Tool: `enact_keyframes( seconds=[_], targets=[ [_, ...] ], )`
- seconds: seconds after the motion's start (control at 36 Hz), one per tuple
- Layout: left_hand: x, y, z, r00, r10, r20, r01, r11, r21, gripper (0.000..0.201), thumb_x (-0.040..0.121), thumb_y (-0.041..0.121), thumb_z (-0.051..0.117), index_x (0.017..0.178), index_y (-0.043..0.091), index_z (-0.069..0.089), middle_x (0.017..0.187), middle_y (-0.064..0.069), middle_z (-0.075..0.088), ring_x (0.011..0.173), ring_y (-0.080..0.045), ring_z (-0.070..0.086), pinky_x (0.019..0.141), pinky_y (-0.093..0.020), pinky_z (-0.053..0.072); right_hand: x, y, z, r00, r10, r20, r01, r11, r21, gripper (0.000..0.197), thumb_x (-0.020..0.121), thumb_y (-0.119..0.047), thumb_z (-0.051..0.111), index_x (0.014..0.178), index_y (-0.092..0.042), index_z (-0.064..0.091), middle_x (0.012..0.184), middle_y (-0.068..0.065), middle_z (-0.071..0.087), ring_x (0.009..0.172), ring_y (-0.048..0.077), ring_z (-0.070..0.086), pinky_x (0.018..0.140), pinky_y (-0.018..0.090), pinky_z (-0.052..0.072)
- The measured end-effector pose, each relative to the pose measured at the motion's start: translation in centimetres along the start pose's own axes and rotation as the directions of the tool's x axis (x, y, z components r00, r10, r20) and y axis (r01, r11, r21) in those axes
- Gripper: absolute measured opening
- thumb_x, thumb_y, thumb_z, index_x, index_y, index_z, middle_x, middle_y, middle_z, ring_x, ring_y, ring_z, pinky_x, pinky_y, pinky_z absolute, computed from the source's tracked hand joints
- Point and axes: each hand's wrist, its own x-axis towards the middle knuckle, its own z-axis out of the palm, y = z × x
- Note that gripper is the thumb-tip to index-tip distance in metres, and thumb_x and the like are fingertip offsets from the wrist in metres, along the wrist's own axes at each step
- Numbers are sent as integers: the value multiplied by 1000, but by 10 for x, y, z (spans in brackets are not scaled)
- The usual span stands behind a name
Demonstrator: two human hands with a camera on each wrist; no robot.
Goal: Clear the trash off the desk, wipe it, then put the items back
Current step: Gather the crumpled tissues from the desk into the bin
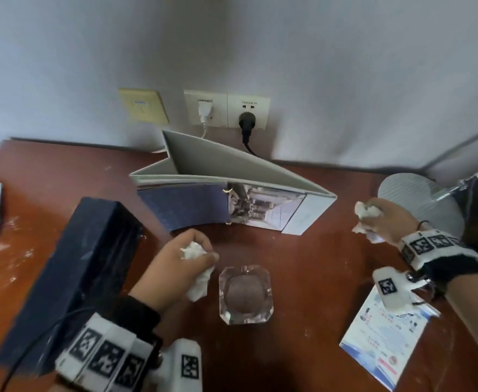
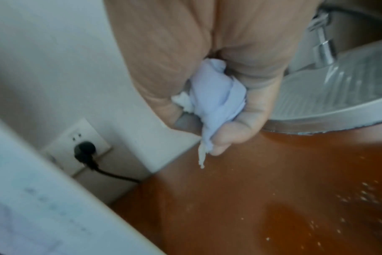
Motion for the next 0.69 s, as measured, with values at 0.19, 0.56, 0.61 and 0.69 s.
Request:
enact_keyframes(
  seconds=[0.19, 0.56, 0.61, 0.69],
  targets=[
    [-38, -20, -30, 997, -46, 59, 53, 992, -116, 15, 71, 14, 69, 69, 17, 55, 65, -11, 55, 53, -24, 50, 50, -33, 43, -95, -3, 15, 967, 89, -240, -48, 984, 171, 8, 80, -7, 61, 87, -5, 59, 72, 10, 59, 72, 26, 56, 58, 26, 36],
    [-151, -60, -160, 989, 30, 143, -11, 991, -132, 19, 88, 6, 60, 74, 15, 51, 72, -7, 61, 56, -17, 53, 45, -24, 44, -267, -126, 116, 973, 27, -231, 52, 944, 326, 5, 80, -9, 61, 82, -6, 57, 67, 6, 57, 65, 27, 54, 58, 27, 42],
    [-167, -66, -181, 992, 26, 125, -8, 990, -143, 20, 88, 5, 59, 73, 15, 51, 71, -9, 59, 56, -20, 52, 44, -26, 43, -292, -155, 130, 981, -35, -192, 99, 937, 336, 6, 80, -3, 61, 84, -1, 56, 64, 7, 55, 56, 20, 49, 47, 18, 39],
    [-186, -74, -209, 997, 24, 71, -12, 986, -166, 21, 89, 3, 57, 73, 14, 50, 70, -11, 57, 52, -19, 48, 41, -23, 39, -325, -192, 147, 984, -94, -149, 145, 915, 376, 9, 79, -2, 64, 85, -6, 57, 62, 2, 57, 52, 14, 47, 44, 18, 38]
  ],
)
